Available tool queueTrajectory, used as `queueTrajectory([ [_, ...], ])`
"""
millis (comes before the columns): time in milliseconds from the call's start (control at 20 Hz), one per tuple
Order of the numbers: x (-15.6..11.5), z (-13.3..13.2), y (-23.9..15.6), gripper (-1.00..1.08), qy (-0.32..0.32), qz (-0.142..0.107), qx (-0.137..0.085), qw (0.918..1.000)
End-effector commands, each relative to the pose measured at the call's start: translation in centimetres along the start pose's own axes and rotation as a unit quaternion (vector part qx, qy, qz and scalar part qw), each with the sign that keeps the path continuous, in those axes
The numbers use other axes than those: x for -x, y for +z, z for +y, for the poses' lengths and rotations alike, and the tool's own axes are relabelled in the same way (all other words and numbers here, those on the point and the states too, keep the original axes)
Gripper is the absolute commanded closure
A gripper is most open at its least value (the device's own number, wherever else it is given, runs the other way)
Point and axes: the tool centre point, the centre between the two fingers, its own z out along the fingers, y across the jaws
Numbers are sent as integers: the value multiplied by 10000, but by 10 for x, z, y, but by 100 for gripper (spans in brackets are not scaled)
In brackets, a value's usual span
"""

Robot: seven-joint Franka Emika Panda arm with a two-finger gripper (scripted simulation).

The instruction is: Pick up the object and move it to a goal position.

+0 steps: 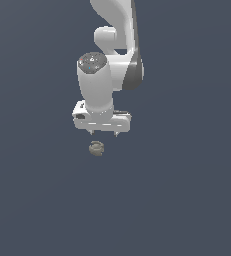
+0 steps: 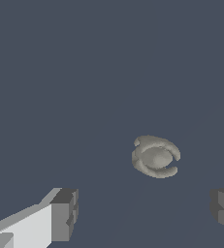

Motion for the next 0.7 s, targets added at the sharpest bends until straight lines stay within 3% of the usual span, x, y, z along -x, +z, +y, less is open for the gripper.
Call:
queueTrajectory([
  [0,0,0,1,-92,5,-2,-1,10000],
  [650,4,26,58,-92,672,39,75,9977],
])
